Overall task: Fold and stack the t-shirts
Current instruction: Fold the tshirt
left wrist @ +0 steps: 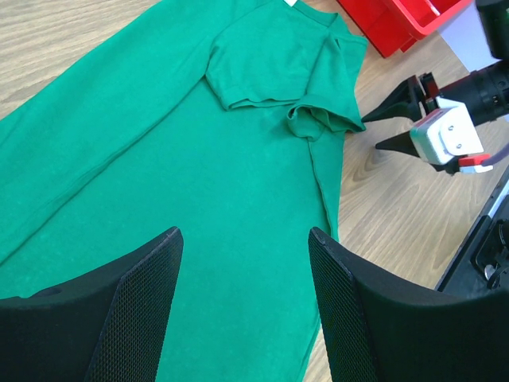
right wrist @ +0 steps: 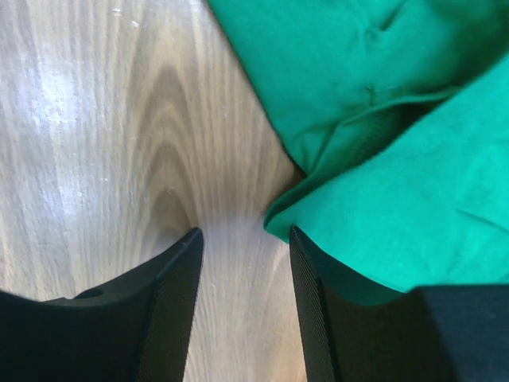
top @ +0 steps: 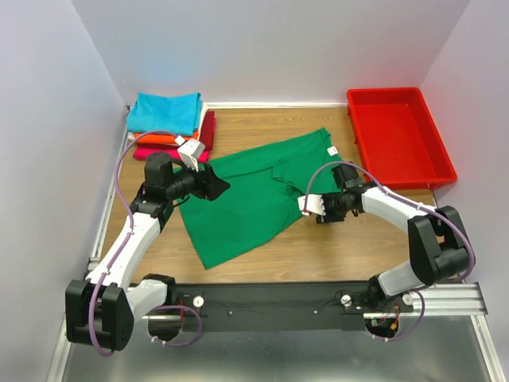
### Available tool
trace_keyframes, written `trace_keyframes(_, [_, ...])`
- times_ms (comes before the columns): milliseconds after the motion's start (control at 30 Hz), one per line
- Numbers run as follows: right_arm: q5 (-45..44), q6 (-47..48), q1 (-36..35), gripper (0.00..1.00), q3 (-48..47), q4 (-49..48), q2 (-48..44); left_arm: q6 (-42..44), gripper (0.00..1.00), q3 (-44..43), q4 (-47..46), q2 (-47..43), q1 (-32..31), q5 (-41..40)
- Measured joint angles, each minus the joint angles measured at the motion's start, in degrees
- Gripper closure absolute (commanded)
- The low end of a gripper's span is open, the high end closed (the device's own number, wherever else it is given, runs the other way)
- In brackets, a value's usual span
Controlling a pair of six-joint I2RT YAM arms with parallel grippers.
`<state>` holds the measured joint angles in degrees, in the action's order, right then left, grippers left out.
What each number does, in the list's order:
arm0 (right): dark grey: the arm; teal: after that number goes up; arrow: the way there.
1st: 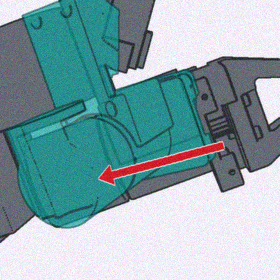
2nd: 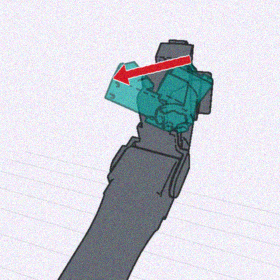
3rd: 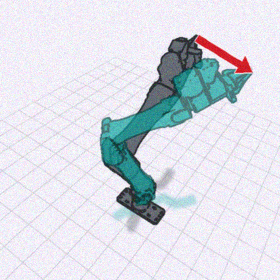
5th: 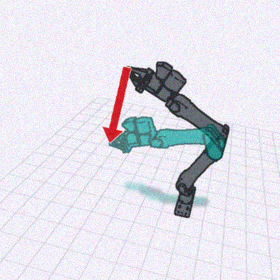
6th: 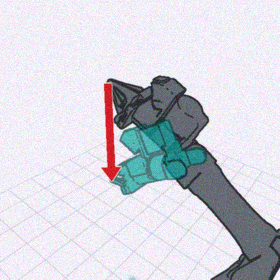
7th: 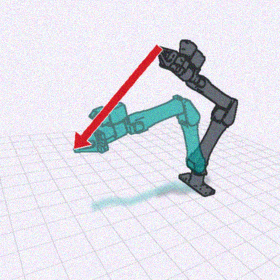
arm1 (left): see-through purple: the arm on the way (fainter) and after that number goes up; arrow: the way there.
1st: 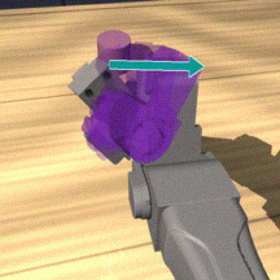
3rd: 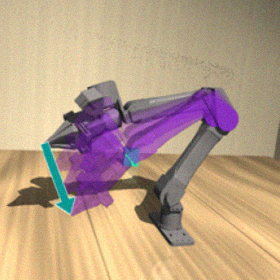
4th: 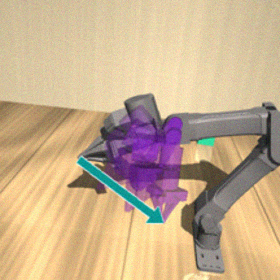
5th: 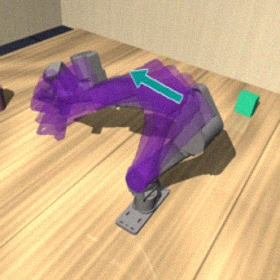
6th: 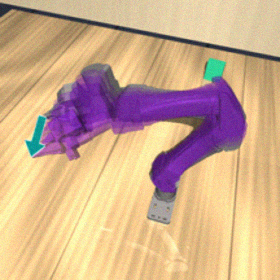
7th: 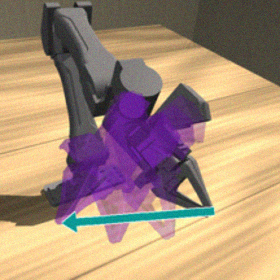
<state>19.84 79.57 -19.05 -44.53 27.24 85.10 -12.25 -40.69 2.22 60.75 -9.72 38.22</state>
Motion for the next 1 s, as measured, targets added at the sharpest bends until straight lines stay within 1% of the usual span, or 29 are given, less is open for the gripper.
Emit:
trace_keyframes(267, [0.4, 0.0, 0.0, 0.5, -1.2, -1.3, 2.2, 0.0, 0.28, 0.0, 0.0, 0.2, 0.0, 0.0])
trace_keyframes(400, [0.4, 0.0, 0.0, 0.55, -1.2, -2.2, 2.4, 0.0, 0.28, 0.0, 0.0, 0.2, 0.0, 0.0])
trace_keyframes(433, [0.4, 0.0, 0.0, 0.58, -1.2, -2.4, 2.5, 0.0, 0.28, 0.0, 0.0, 0.2, 0.0, 0.0])
trace_keyframes(533, [0.4, 0.0, 0.0, 0.63, -1.2, -3.1, 2.9, 0.0, 0.28, 0.0, 0.0, 0.3, 0.0, 0.0])
trace_keyframes(633, [0.3, -0.2, 0.0, 0.73, -1.2, -4.1, 3.4, -0.1, 0.28, 0.0, 0.0, 0.3, 0.0, 0.1])
trace_keyframes(733, [0.2, -0.2, 0.0, 0.78, -1.1, -5.0, 3.8, -0.2, 0.28, 0.0, 0.0, 0.4, 0.0, 0.1])
trace_keyframes(767, [0.2, -0.2, 0.0, 0.81, -1.1, -5.2, 3.8, -0.2, 0.28, 0.0, 0.0, 0.4, 0.0, 0.1])
trace_keyframes(833, [0.0, -0.3, 0.0, 0.86, -1.0, -5.4, 3.9, -0.2, 0.28, 0.0, 0.0, 0.4, 0.0, 0.2])
trace_keyframes(867, [0.0, -0.4, 0.0, 0.92, -0.9, -5.4, 3.9, -0.2, 0.28, 0.0, 0.0, 0.4, 0.0, 0.3])
trace_keyframes(967, [-0.3, -0.8, 0.0, 0.99, -0.9, -5.6, 3.9, -0.2, 0.28, 0.0, 0.0, 0.4, 0.0, 0.4])
trace_keyframes(1000, [-0.4, -1.0, 0.0, 0.99, -0.9, -5.6, 3.9, -0.2, 0.28, 0.0, 0.0, 0.4, 0.0, 0.4])
